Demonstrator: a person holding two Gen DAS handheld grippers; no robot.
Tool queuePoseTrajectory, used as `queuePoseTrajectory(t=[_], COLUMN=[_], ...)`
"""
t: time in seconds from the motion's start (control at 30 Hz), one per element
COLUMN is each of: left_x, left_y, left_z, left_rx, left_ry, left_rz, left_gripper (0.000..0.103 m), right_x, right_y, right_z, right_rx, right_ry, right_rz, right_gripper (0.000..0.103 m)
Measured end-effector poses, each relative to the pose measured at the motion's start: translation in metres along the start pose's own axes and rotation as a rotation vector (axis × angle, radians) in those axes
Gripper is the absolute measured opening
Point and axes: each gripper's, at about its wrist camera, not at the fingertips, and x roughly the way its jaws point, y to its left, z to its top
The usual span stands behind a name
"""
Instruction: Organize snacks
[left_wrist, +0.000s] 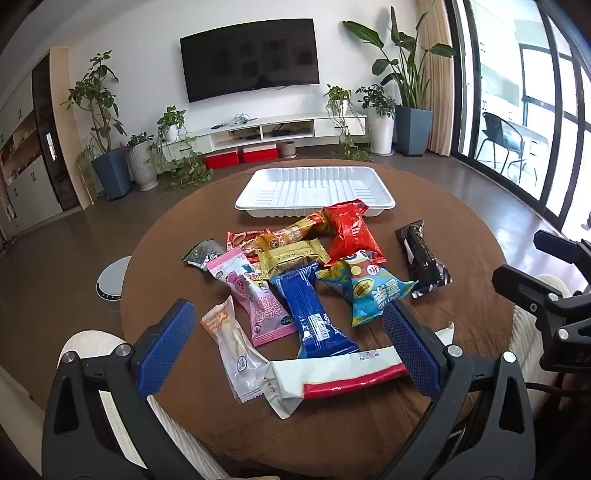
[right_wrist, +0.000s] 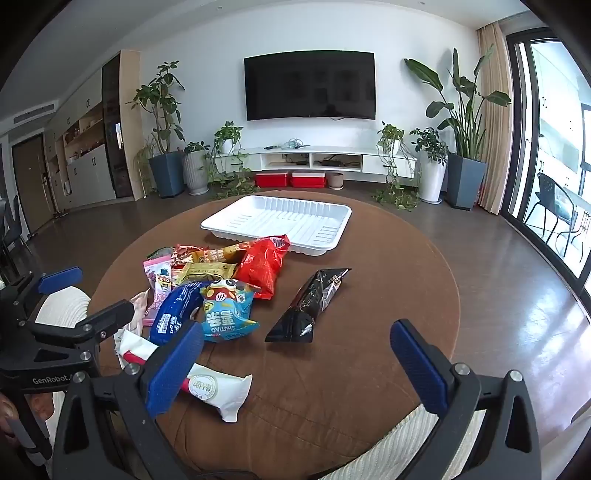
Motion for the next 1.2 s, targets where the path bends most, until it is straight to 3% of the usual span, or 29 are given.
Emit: queuePoseTrajectory(t=[1.2], left_x=[0.006], left_y=[0.005], left_z=[-0.004], left_rx=[-0.001], left_ry=[0.007], left_rz=[0.015], left_gripper=[0.103], right_x=[0.006], right_y=[0.014], right_z=[-0.004], right_rx=[-0.060], right_ry=[0.018], right_rz=[0.009], right_gripper=[0.103])
